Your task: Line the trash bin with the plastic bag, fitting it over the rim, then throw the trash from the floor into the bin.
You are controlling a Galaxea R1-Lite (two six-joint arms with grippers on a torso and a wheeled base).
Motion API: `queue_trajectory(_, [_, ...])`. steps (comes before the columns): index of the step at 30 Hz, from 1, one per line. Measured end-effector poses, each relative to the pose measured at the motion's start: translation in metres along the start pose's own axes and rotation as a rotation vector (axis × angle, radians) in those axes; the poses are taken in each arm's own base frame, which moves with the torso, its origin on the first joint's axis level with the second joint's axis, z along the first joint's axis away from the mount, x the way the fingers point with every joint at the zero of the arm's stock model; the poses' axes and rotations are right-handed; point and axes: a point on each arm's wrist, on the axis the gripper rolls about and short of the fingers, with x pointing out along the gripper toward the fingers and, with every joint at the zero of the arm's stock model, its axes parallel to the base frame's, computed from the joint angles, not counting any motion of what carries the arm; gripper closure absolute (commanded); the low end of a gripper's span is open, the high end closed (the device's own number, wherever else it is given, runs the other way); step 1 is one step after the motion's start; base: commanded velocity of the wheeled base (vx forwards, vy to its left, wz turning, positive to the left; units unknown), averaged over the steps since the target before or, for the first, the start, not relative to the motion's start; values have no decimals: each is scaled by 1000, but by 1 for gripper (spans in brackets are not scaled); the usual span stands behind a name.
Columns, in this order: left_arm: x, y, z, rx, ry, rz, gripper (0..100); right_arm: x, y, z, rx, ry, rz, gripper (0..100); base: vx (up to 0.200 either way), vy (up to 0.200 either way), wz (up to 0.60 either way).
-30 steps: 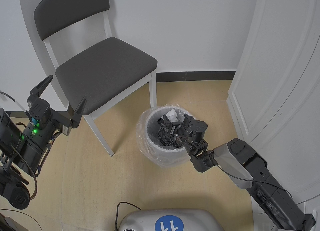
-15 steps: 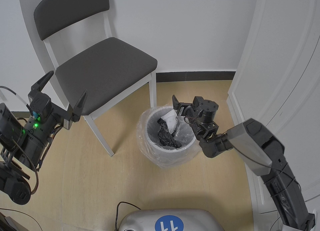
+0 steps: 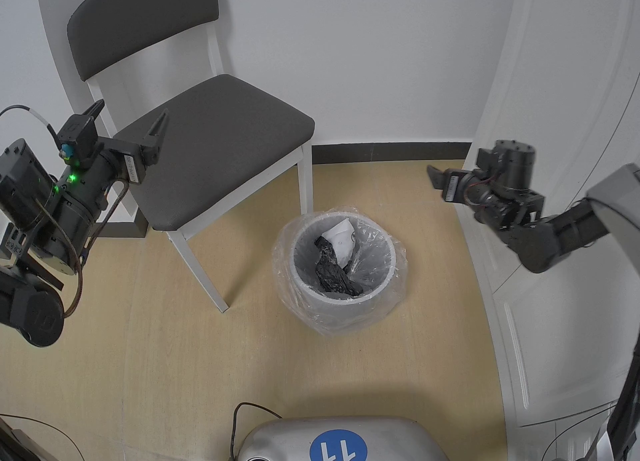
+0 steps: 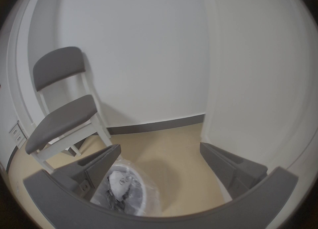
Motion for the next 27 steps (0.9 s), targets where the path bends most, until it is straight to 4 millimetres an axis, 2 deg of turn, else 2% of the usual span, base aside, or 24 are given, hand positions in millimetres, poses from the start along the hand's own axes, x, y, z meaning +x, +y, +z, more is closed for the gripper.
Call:
queue_trajectory(6, [0, 20, 9, -123, 58, 69, 0, -72, -40, 44, 11, -9, -56, 0, 0, 0, 0])
queue_trajectory(13, [-15, 42, 34, -181, 59, 148, 0, -168, -67, 71, 24, -77, -84, 0, 0, 0, 0])
queue_trajectory(20, [-49, 59, 66, -212, 83, 186, 0, -261, -86, 74, 25, -168, -100, 0, 0, 0, 0])
queue_trajectory(27, [-98, 71, 101, -233, 82, 212, 0, -339, -101, 56, 27, -239, -128, 0, 0, 0, 0])
